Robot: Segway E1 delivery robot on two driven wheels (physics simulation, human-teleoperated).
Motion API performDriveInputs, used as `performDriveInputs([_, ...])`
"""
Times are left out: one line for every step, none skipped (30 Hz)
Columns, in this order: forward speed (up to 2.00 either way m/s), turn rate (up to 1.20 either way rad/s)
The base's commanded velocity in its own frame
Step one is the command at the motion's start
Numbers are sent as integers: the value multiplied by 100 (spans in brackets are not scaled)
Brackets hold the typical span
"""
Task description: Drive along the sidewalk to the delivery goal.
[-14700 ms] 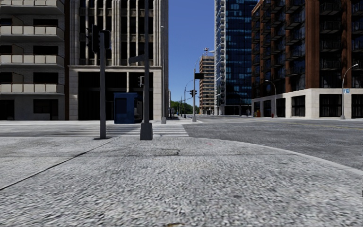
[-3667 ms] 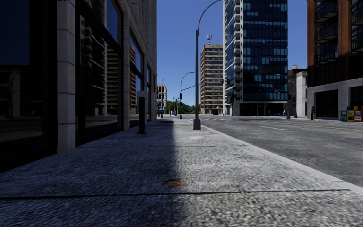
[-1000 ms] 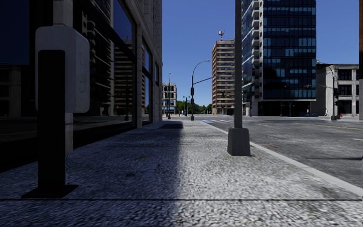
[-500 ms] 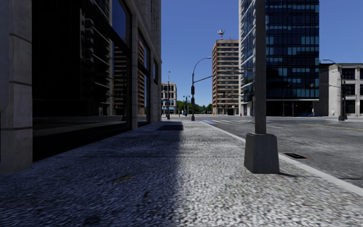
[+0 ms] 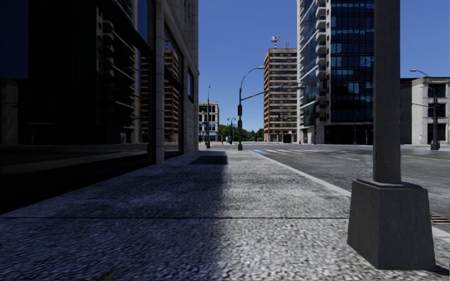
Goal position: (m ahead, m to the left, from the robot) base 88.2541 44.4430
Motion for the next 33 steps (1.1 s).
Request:
performDriveInputs([200, 0])
performDriveInputs([200, 0])
performDriveInputs([200, 0])
performDriveInputs([200, 0])
performDriveInputs([200, 0])
performDriveInputs([200, 0])
performDriveInputs([200, 0])
performDriveInputs([200, 0])
performDriveInputs([200, 0])
performDriveInputs([200, 0])
performDriveInputs([200, 0])
performDriveInputs([200, 0])
performDriveInputs([200, 0])
performDriveInputs([200, 0])
performDriveInputs([200, 0])
performDriveInputs([200, 0])
performDriveInputs([200, 0])
performDriveInputs([200, 0])
performDriveInputs([200, 0])
performDriveInputs([200, 0])
performDriveInputs([200, 0])
performDriveInputs([200, 0])
performDriveInputs([200, 0])
performDriveInputs([200, 0])
performDriveInputs([200, 0])
performDriveInputs([200, 0])
performDriveInputs([200, 0])
performDriveInputs([200, 0])
performDriveInputs([200, 0])
performDriveInputs([200, 0])
performDriveInputs([200, 0])
performDriveInputs([200, 0])
performDriveInputs([200, 0])
